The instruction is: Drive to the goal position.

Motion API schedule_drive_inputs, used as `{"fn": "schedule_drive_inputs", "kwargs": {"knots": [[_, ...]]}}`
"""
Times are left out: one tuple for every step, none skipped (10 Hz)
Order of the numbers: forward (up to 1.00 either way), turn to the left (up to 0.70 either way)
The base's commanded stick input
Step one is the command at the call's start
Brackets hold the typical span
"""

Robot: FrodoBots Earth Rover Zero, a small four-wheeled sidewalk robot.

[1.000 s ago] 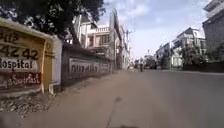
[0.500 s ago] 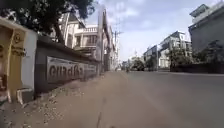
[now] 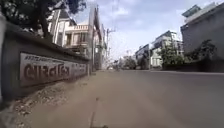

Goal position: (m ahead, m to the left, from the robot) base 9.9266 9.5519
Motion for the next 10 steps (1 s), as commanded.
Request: {"fn": "schedule_drive_inputs", "kwargs": {"knots": [[1.0,0.06],[1.0,0.06],[1.0,0.06],[1.0,-0.32],[1.0,-0.34],[1.0,-0.16],[1.0,0.06],[1.0,0.06],[1.0,0.06],[1.0,-0.25]]}}
